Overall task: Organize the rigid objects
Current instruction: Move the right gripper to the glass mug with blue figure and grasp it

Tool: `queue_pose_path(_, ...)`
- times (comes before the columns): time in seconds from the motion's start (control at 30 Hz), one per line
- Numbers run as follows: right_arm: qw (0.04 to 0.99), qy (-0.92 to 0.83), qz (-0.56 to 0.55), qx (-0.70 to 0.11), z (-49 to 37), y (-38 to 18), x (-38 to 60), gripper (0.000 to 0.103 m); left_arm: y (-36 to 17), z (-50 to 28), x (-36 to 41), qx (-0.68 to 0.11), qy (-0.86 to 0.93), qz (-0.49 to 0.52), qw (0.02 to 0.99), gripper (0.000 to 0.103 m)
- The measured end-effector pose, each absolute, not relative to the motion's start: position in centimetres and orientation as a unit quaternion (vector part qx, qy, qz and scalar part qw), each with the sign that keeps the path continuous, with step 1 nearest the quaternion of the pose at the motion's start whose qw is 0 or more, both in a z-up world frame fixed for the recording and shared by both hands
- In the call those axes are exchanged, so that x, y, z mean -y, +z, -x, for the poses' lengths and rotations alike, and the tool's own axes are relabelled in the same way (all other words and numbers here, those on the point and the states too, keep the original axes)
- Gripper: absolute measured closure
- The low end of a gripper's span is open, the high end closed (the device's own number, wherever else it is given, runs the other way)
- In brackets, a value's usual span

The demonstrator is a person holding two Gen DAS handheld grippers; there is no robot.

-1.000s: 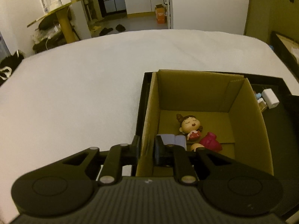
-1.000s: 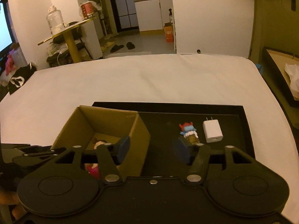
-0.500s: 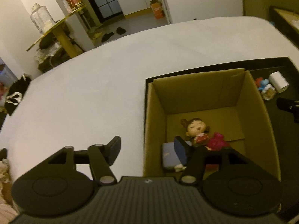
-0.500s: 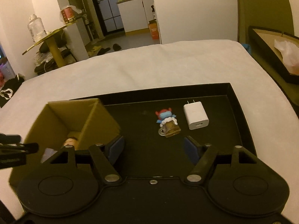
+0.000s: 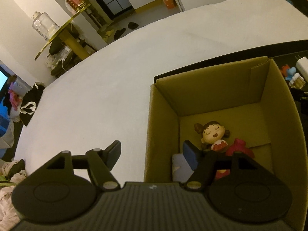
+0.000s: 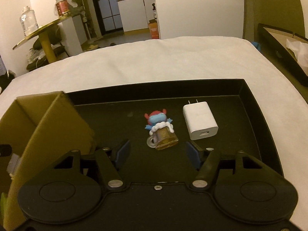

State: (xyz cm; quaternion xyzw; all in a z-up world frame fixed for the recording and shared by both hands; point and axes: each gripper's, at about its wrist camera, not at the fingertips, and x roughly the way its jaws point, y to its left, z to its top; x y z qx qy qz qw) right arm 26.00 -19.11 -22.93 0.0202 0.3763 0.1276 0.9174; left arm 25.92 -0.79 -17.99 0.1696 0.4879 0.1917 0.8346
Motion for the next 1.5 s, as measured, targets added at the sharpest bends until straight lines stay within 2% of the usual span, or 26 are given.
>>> queue_pose_path(0.4,0.922,0.133,0.016,-0.363,-26.3,-24.0,18.4,0.041,-18.6,-27.7,1.0,-0.501,0.194,-0.177,0.825,0.033)
queue_pose_path(0.43,0.923,0.134,0.019,-0.361,-26.4,-24.0,18.3,0.045,-18.6,-27.7,0.9,-0.503,0.194,-0.175,0.824,0.033)
queue_pose_path(0.47,0.923,0.136,0.024,-0.36,-26.4,-23.9,18.2,0.059,-18.6,-27.7,0.8,-0.505,0.194,-0.174,0.823,0.033)
queue_pose_path(0.5,0.922,0.139,0.033,-0.36,-26.2,-23.8,18.1,0.065,-18.6,-27.6,0.9,-0.507,0.194,-0.173,0.822,0.033)
queue_pose_path(1.3,0.906,0.141,0.034,-0.397,-22.9,-18.4,19.4,0.066,-17.6,-22.7,1.3,-0.504,0.164,-0.166,0.832,0.033)
queue_pose_path(1.5,0.905,0.139,0.043,-0.399,-22.0,-16.4,19.2,0.066,-17.6,-21.5,1.2,-0.508,0.15,-0.132,0.838,0.033)
